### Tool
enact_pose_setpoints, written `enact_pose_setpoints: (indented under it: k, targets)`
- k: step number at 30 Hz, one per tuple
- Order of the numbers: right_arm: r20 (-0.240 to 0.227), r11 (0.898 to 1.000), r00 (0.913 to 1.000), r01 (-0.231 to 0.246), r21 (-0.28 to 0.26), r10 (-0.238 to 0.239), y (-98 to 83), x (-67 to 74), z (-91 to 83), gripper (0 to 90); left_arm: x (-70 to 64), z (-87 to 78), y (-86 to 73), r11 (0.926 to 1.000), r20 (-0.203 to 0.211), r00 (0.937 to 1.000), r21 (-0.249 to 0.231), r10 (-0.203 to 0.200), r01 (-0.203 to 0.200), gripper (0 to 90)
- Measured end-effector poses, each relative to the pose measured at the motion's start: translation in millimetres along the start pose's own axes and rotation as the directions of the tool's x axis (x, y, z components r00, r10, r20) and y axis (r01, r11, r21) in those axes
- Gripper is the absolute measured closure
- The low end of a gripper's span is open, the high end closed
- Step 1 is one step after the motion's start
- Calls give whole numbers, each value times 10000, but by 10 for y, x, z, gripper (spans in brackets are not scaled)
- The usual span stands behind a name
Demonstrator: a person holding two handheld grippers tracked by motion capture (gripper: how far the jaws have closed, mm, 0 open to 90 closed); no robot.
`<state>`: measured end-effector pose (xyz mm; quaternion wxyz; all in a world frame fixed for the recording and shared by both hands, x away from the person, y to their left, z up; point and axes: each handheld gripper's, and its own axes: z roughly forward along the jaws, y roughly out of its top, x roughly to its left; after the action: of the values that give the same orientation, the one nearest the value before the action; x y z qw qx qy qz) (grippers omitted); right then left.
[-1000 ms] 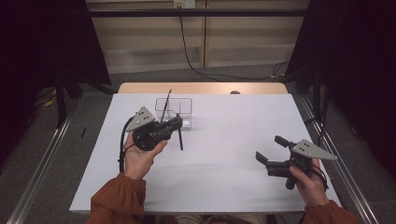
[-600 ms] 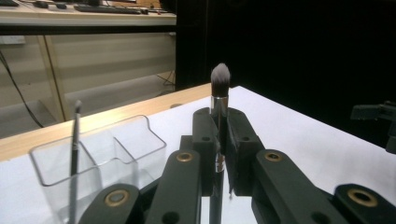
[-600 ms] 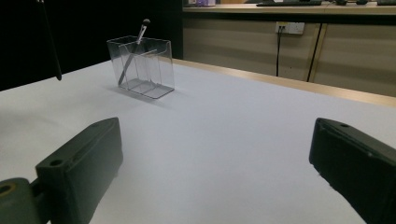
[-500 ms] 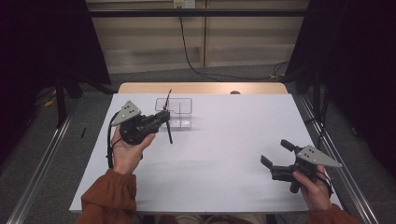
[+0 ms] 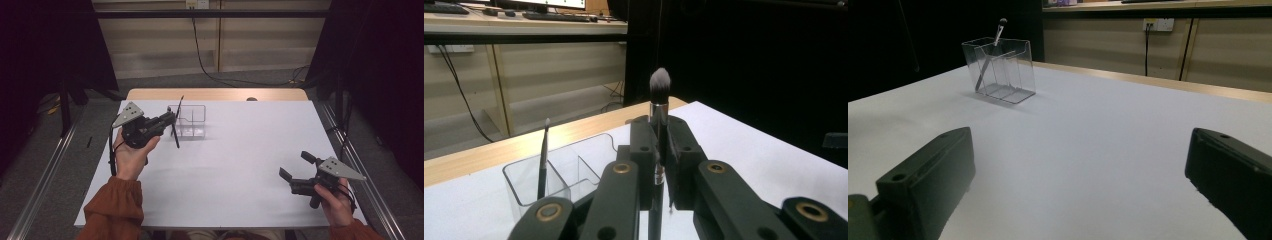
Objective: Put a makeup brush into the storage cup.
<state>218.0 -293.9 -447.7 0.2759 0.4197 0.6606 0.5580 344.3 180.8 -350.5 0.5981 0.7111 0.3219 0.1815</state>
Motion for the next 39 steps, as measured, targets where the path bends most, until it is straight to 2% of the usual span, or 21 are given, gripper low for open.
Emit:
enact_pose_setpoints:
  k: [6,14,19,34,39]
  targets:
    - [10,9997,9997,225,46,-225,-3,-1,2,0,41,27,72,10000,11,10000,-20,-24,24,840]
    - [-36,9999,9999,156,33,-156,-5,8,6,0,133,78,155,9998,-36,9998,-68,-180,180,839]
    - [-68,9999,9999,159,36,-159,-5,9,7,0,187,129,207,10000,-281,9996,-29,-73,72,840]
    - [-94,9998,9998,192,3,-192,-2,10,3,0,356,244,365,9995,-572,9980,-199,-258,247,840]
    - [-128,9998,9997,210,8,-210,-3,11,6,0,398,282,423,9996,-644,9978,-225,-168,154,840]
